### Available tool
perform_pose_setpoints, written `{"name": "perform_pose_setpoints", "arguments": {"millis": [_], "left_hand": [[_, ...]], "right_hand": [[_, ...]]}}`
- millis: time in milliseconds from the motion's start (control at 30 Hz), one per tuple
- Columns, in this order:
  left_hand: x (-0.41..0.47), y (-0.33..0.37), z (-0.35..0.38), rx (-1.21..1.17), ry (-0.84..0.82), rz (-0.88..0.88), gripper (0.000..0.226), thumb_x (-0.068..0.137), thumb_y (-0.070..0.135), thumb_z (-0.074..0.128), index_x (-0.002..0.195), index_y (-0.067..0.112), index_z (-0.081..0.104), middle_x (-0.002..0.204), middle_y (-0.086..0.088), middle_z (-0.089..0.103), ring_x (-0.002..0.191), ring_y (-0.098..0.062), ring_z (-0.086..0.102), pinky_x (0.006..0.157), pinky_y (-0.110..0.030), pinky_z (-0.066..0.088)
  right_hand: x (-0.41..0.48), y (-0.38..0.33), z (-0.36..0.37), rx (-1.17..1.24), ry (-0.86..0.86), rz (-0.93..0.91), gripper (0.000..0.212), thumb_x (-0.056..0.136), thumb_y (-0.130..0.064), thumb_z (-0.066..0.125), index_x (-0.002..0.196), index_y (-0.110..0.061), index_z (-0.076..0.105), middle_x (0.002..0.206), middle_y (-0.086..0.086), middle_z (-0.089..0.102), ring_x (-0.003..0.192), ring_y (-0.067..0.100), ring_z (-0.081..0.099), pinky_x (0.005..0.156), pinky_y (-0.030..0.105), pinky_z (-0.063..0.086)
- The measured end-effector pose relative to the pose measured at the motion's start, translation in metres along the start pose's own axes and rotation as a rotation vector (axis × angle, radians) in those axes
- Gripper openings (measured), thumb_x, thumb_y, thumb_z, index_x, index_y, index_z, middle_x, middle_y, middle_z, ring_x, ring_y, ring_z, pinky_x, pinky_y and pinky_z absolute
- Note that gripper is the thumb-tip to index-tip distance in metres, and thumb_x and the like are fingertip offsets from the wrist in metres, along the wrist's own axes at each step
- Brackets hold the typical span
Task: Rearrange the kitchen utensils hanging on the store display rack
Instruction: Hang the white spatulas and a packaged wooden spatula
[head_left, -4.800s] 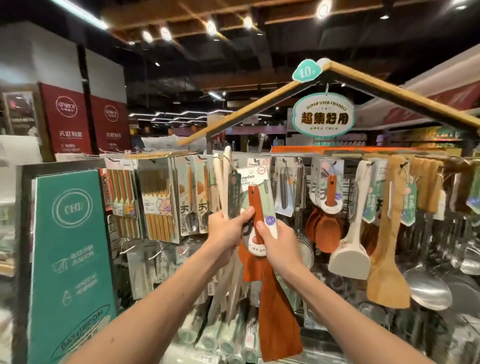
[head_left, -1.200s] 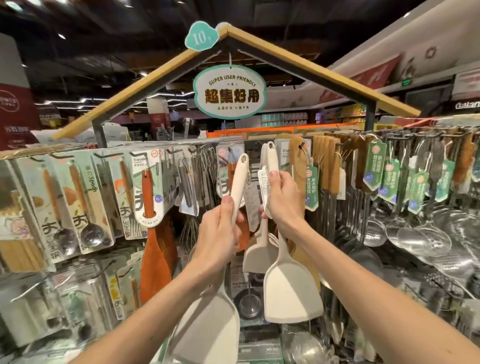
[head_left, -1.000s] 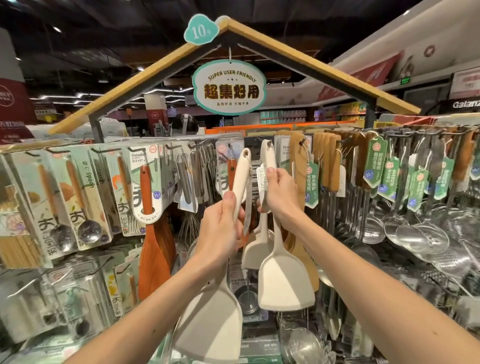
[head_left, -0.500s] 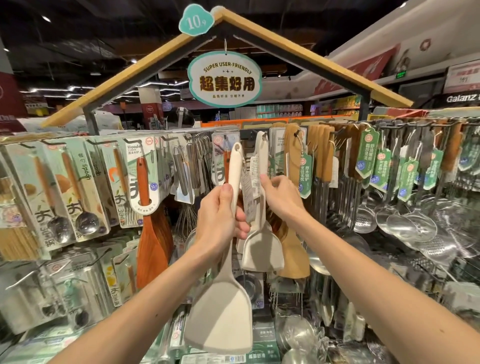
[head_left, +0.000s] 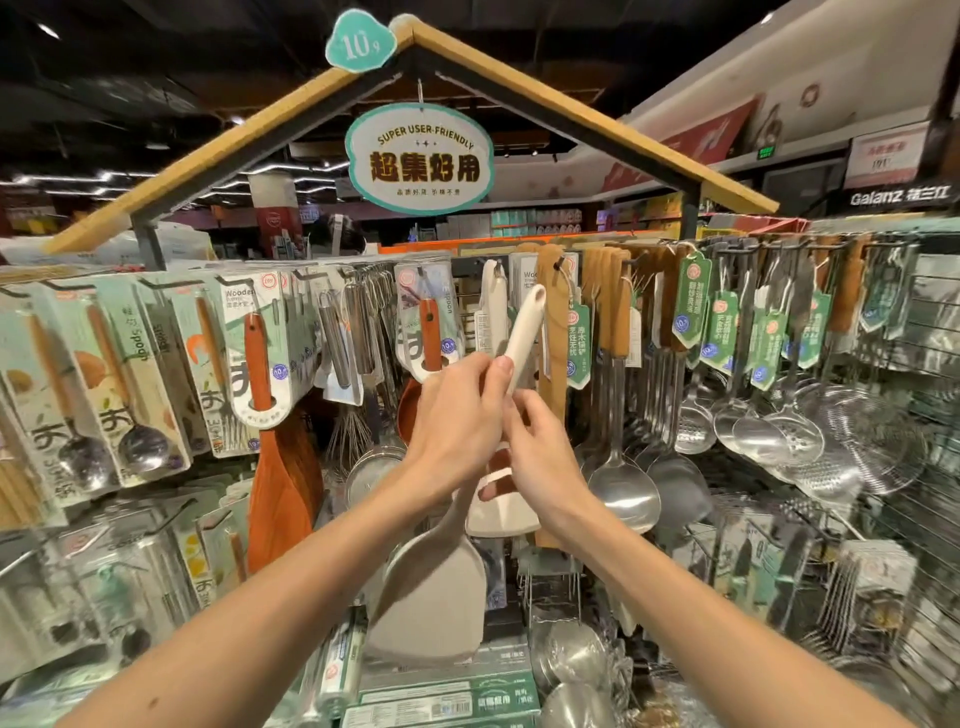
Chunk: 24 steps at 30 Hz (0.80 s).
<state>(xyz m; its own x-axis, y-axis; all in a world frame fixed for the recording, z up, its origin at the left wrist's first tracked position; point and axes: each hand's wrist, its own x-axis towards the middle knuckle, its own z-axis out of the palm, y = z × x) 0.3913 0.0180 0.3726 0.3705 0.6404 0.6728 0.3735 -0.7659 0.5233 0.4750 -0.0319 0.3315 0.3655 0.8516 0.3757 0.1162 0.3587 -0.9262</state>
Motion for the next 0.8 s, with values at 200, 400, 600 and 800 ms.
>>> {"name": "perform_pose_setpoints", "arguments": {"millis": [200,400,600,800], "left_hand": [[0.028,0.006,-0.011,0.091,0.067,0.140,0.042,0.102,0.041,0.046,0.136,0.016,0.049,0.121,-0.002,0.055,0.112,-0.015,0.051,0.095,-0.031,0.040],[0.066,0.003,-0.008,-0.194,-0.044,-0.047,0.034,0.102,0.029,0.052,0.133,0.016,0.060,0.114,-0.004,0.072,0.100,-0.017,0.068,0.090,-0.036,0.054],[0.091,0.000,0.005,-0.313,-0.022,-0.165,0.018,0.101,0.026,0.053,0.117,0.023,0.062,0.101,0.001,0.071,0.088,-0.018,0.069,0.088,-0.048,0.058],[0.110,-0.012,0.017,-0.262,0.022,-0.200,0.018,0.100,0.028,0.057,0.115,0.022,0.064,0.099,0.002,0.070,0.094,-0.021,0.070,0.084,-0.049,0.059]], "right_hand": [[0.008,0.002,-0.001,-0.256,0.026,-0.115,0.027,0.107,-0.034,0.037,0.101,-0.020,0.059,0.078,-0.009,0.062,0.071,0.009,0.059,0.073,0.040,0.054],[0.023,-0.007,-0.005,-0.365,0.158,-0.050,0.034,0.103,-0.047,0.040,0.077,-0.028,0.052,0.066,-0.003,0.063,0.064,0.014,0.062,0.074,0.042,0.053],[0.053,-0.006,-0.009,-0.455,0.198,-0.044,0.038,0.103,-0.048,0.035,0.125,-0.027,0.058,0.099,0.002,0.066,0.099,0.025,0.062,0.095,0.050,0.050],[0.071,-0.001,-0.012,-0.552,0.238,0.000,0.038,0.103,-0.047,0.034,0.123,-0.024,0.057,0.100,0.005,0.064,0.090,0.029,0.062,0.082,0.045,0.055]]}}
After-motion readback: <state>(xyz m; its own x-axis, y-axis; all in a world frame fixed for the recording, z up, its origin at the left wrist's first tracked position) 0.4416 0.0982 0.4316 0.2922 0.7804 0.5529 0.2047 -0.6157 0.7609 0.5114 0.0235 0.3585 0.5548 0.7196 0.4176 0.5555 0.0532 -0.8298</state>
